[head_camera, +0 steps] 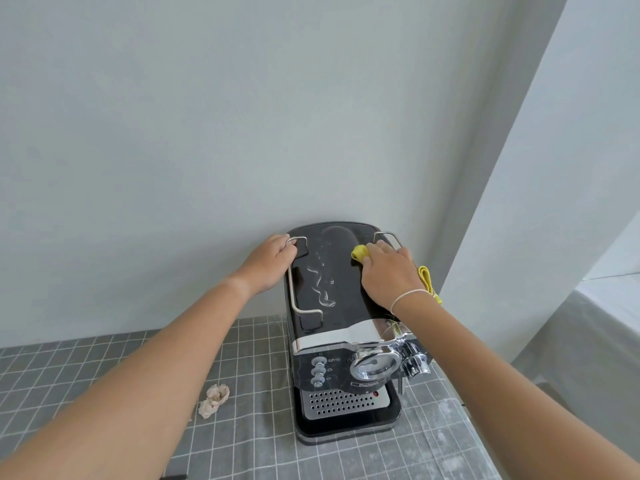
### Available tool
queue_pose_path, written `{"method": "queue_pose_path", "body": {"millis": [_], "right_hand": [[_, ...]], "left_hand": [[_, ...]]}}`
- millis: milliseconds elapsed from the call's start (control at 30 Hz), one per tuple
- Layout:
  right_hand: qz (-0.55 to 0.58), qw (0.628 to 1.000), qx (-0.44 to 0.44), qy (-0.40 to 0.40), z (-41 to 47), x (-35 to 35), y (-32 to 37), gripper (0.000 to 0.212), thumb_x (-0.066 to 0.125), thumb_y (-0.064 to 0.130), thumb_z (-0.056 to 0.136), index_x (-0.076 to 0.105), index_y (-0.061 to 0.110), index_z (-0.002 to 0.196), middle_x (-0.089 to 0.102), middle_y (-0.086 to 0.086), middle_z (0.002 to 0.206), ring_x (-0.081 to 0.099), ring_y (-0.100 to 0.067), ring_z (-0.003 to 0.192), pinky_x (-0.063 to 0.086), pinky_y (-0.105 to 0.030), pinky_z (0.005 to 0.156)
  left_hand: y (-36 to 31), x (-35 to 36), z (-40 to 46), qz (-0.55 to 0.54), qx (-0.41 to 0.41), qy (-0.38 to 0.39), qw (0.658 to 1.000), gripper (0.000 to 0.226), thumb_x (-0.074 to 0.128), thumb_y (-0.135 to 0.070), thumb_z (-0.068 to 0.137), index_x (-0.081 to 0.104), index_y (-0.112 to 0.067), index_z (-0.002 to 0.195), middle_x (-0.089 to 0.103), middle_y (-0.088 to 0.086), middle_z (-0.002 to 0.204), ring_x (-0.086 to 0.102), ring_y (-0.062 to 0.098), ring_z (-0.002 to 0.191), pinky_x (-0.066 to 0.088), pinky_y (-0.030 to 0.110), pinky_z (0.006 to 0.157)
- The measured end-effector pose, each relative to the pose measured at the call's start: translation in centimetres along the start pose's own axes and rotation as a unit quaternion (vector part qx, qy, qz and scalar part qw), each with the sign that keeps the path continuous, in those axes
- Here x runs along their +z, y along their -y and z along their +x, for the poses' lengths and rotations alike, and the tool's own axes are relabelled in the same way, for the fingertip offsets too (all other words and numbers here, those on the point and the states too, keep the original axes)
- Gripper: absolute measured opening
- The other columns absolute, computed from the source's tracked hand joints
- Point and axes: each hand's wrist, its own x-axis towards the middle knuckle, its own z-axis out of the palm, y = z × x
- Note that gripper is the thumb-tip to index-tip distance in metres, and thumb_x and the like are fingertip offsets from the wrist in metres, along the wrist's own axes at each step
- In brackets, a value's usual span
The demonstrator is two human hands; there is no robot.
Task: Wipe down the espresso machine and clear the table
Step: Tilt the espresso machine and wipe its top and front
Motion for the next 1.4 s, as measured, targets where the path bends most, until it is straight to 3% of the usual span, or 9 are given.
{"method": "queue_pose_path", "body": {"millis": [200,467,633,800,900,967,1067,1300,1400], "right_hand": [[0.039,0.997,0.069,-0.018,-0.8,-0.4,0.5,0.031,0.031,0.017,0.095,0.054,0.002,0.108,0.053,-0.017,0.118,0.052,-0.032,0.105,0.045,-0.039,0.089],[0.035,0.991,0.102,0.084,2.5,-0.3,0.7,0.050,0.025,0.021,0.095,0.024,-0.001,0.140,0.027,-0.017,0.149,0.022,-0.030,0.139,0.016,-0.038,0.115],[0.061,0.987,0.129,0.069,2.6,0.5,0.6,0.054,0.026,0.025,0.095,0.020,-0.002,0.141,0.025,-0.017,0.150,0.021,-0.030,0.139,0.014,-0.037,0.115],[0.072,0.979,0.169,0.093,3.4,-0.1,1.0,0.066,0.027,0.039,0.096,0.011,-0.003,0.144,0.018,-0.017,0.153,0.017,-0.030,0.141,0.013,-0.037,0.114],[0.049,0.980,0.166,0.102,2.4,0.1,1.2,0.070,0.026,0.044,0.095,0.008,-0.004,0.144,0.015,-0.020,0.153,0.015,-0.033,0.141,0.012,-0.039,0.115],[0.017,0.982,0.157,0.102,1.4,0.6,1.4,0.071,0.023,0.047,0.095,0.008,-0.003,0.144,0.013,-0.023,0.153,0.013,-0.035,0.141,0.011,-0.041,0.115],[0.018,0.982,0.157,0.106,0.9,0.9,1.5,0.073,0.021,0.050,0.095,0.008,-0.001,0.145,0.011,-0.021,0.154,0.010,-0.036,0.142,0.010,-0.042,0.115],[0.072,0.970,0.207,0.106,3.7,0.1,1.1,0.078,0.024,0.053,0.093,0.006,-0.003,0.145,0.013,-0.016,0.155,0.007,-0.030,0.143,0.014,-0.040,0.114],[0.057,0.973,0.194,0.112,3.1,0.1,1.1,0.081,0.024,0.056,0.092,0.003,-0.003,0.144,0.012,-0.018,0.154,0.009,-0.032,0.143,0.013,-0.040,0.115]], "left_hand": [[0.1,0.1,0.1,-0.001,0.002,-0.001,1.000,0.040,0.030,-0.022,0.096,0.050,-0.003,0.124,0.037,0.009,0.146,0.029,0.019,0.137,0.020,0.025,0.107],[0.2,0.0,0.5,0.006,-0.015,0.011,1.000,0.029,0.031,-0.022,0.094,0.054,-0.004,0.101,0.044,0.011,0.139,0.036,0.021,0.131,0.026,0.026,0.101],[0.3,-0.1,0.3,-0.001,-0.009,0.009,1.000,0.034,0.031,-0.022,0.095,0.053,0.001,0.105,0.044,0.012,0.138,0.035,0.022,0.132,0.025,0.029,0.107],[0.1,0.0,0.4,-0.011,-0.023,0.013,1.000,0.022,0.030,-0.031,0.090,0.044,-0.013,0.087,0.050,0.007,0.116,0.043,0.021,0.121,0.027,0.023,0.087],[0.3,0.1,0.1,-0.009,-0.011,0.012,1.000,0.037,0.031,-0.030,0.092,0.054,-0.006,0.109,0.047,0.007,0.131,0.037,0.018,0.129,0.026,0.026,0.101],[0.3,0.1,0.0,-0.003,-0.010,0.004,1.000,0.042,0.031,-0.024,0.095,0.048,-0.003,0.127,0.037,0.008,0.146,0.029,0.019,0.137,0.020,0.028,0.109],[0.3,0.0,0.1,0.001,-0.010,0.009,1.000,0.044,0.030,-0.024,0.095,0.043,-0.005,0.133,0.035,0.008,0.148,0.027,0.018,0.138,0.019,0.029,0.112],[0.1,0.0,0.3,0.006,-0.015,0.013,1.000,0.038,0.029,-0.022,0.096,0.053,0.001,0.114,0.040,0.011,0.143,0.031,0.020,0.135,0.022,0.025,0.103],[0.3,0.2,0.4,-0.007,-0.026,0.014,1.000,0.035,0.030,-0.023,0.095,0.053,0.002,0.105,0.044,0.017,0.137,0.036,0.025,0.131,0.026,0.032,0.107]]}}
